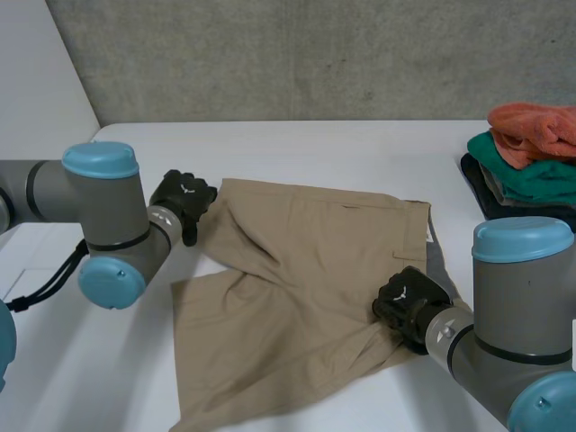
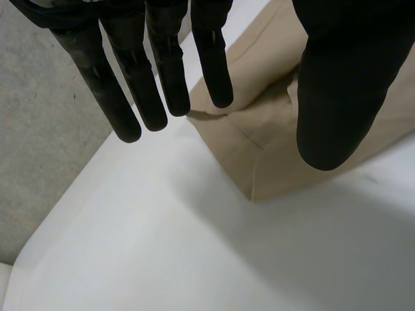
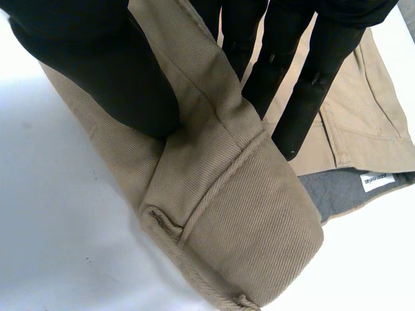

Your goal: Fold the laundry.

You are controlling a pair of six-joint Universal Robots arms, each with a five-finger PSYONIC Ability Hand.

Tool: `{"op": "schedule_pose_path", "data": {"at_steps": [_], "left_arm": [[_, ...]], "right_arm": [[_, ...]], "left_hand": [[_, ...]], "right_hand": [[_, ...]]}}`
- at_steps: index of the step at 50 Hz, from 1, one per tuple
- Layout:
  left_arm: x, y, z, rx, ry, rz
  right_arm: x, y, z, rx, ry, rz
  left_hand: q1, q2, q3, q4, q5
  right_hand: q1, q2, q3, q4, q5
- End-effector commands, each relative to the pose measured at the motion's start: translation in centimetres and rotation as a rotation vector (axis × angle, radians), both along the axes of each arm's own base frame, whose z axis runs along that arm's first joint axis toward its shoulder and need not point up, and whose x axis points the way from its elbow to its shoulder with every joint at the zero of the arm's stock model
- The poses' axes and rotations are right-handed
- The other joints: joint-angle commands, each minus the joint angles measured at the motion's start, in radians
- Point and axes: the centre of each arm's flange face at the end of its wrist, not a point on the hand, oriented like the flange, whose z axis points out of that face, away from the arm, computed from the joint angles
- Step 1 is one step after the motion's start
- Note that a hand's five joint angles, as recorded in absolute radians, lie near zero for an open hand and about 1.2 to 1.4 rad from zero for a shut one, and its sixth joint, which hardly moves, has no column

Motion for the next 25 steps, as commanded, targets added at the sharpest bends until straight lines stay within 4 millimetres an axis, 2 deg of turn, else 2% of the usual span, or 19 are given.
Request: {"op": "schedule_pose_path", "data": {"at_steps": [1, 4, 10, 15, 17, 21, 25], "left_arm": [[-0.7, 0.0, 0.5, 0.0, 0.043, -0.063], [-1.1, -0.3, 0.3, 0.003, 0.059, -0.108], [-1.7, -1.2, -2.4, 0.038, 0.05, -0.134], [-1.8, -1.3, -3.3, 0.055, 0.042, -0.132], [-1.7, -1.3, -3.4, 0.06, 0.042, -0.132], [-1.7, -1.2, -3.4, 0.062, 0.039, -0.125], [-1.6, -1.2, -3.1, 0.056, 0.037, -0.116]], "right_arm": [[0.0, 0.0, -0.1, 0.002, 0.001, -0.001], [0.0, 0.1, -0.1, 0.004, 0.003, 0.002], [-0.1, 0.2, -0.2, 0.008, 0.005, 0.0], [-0.2, 0.1, -0.2, 0.008, 0.005, -0.004], [-0.2, 0.1, -0.2, 0.008, 0.005, -0.004], [-0.2, 0.0, -0.2, 0.007, 0.005, -0.004], [-0.1, -0.1, -0.2, 0.002, 0.002, -0.004]], "left_hand": [[0.073, 0.064, 0.064, 0.071, 0.075], [0.082, 0.073, 0.073, 0.08, 0.083], [0.111, 0.102, 0.102, 0.109, 0.113], [0.134, 0.126, 0.126, 0.132, 0.136], [0.228, 0.219, 0.219, 0.226, 0.23], [0.803, 0.794, 0.794, 0.8, 0.804], [0.804, 0.795, 0.795, 0.801, 0.805]], "right_hand": [[0.277, 0.215, 0.205, 0.198, 0.202], [0.277, 0.215, 0.205, 0.198, 0.202], [0.277, 0.215, 0.205, 0.198, 0.202], [0.277, 0.215, 0.205, 0.198, 0.202], [0.277, 0.215, 0.205, 0.198, 0.202], [0.277, 0.215, 0.205, 0.198, 0.202], [0.277, 0.215, 0.205, 0.198, 0.202]]}}
